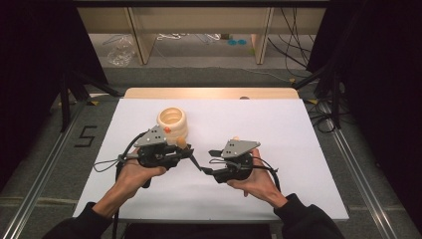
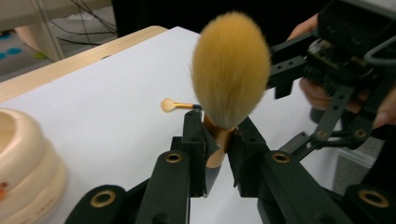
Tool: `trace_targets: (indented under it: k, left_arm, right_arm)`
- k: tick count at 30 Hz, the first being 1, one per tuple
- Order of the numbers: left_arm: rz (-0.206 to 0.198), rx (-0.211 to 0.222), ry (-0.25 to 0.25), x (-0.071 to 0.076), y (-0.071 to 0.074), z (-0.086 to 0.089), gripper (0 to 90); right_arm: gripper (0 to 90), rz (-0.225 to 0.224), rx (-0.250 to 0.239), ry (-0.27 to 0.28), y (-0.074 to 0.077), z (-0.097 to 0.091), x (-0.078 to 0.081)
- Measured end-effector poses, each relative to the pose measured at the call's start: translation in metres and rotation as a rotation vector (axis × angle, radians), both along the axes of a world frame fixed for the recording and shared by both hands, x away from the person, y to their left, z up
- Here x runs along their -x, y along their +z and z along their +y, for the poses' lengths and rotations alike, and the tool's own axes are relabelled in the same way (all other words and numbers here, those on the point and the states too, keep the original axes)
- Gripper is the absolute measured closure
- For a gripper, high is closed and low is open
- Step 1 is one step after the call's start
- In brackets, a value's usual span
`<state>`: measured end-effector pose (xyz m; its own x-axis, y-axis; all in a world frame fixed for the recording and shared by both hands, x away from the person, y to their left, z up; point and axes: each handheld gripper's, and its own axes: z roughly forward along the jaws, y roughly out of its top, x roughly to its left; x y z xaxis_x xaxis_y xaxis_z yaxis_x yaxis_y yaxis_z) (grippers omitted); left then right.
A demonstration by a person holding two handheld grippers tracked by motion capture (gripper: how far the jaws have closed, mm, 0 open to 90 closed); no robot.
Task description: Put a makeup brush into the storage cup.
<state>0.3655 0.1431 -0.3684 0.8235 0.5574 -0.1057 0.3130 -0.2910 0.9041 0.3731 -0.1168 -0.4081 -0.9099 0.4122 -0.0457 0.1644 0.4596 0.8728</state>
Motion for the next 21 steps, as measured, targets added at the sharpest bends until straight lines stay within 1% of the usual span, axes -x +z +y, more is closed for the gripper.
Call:
trace_targets:
  k: [1, 3, 4, 5, 7, 9, 10, 11, 12, 14, 17, 18, 19, 20, 21]
  left_arm:
    - [-0.014, -0.016, -0.002, -0.001, 0.001, 0.002, 78.0]
    - [-0.004, -0.017, 0.02, 0.0, 0.001, 0.003, 78.0]
    - [-0.013, -0.035, 0.015, -0.001, 0.002, 0.005, 78.0]
    - [-0.007, -0.031, 0.021, -0.001, 0.003, 0.006, 78.0]
    - [-0.02, -0.053, 0.022, -0.003, 0.004, 0.009, 78.0]
    - [-0.011, -0.05, 0.034, -0.005, 0.005, 0.012, 78.1]
    - [-0.015, -0.062, 0.035, -0.006, 0.006, 0.014, 78.0]
    - [-0.012, -0.059, 0.044, -0.007, 0.007, 0.015, 78.0]
    - [-0.008, -0.053, 0.057, -0.007, 0.007, 0.017, 78.0]
    - [-0.018, -0.066, 0.056, -0.01, 0.01, 0.02, 78.0]
    - [-0.017, -0.064, 0.074, -0.012, 0.013, 0.026, 78.0]
    - [-0.02, -0.059, 0.073, -0.013, 0.014, 0.027, 78.0]
    - [-0.011, -0.06, 0.084, -0.014, 0.015, 0.029, 78.0]
    - [-0.014, -0.059, 0.09, -0.015, 0.016, 0.031, 78.1]
    - [-0.011, -0.06, 0.09, -0.015, 0.017, 0.032, 78.1]
  right_arm:
    - [39.2, 0.005, -0.002, -0.007, 0.0, -0.001, 0.0]
    - [34.0, 0.031, -0.009, -0.029, -0.001, -0.004, 0.0]
    - [32.6, 0.028, -0.009, -0.038, -0.001, -0.005, 0.0]
    - [30.7, 0.044, -0.008, -0.045, -0.001, -0.006, 0.0]
    - [28.8, 0.045, -0.014, -0.062, -0.001, -0.008, 0.001]
    - [28.6, 0.052, -0.016, -0.069, 0.0, -0.011, 0.001]
    - [28.8, 0.05, -0.017, -0.073, 0.0, -0.013, 0.002]
    - [29.1, 0.047, -0.019, -0.076, -0.001, -0.013, 0.002]
    - [29.2, 0.031, -0.019, -0.08, -0.001, -0.015, 0.002]
    - [29.3, 0.037, -0.016, -0.082, -0.002, -0.016, 0.003]
    - [30.0, 0.057, -0.008, -0.081, -0.003, -0.018, 0.004]
    - [30.2, 0.051, -0.006, -0.078, -0.003, -0.019, 0.004]
    - [30.5, 0.046, -0.009, -0.081, -0.004, -0.019, 0.003]
    - [30.5, 0.046, -0.011, -0.083, -0.004, -0.019, 0.004]
    - [30.6, 0.057, -0.006, -0.081, -0.004, -0.02, 0.004]
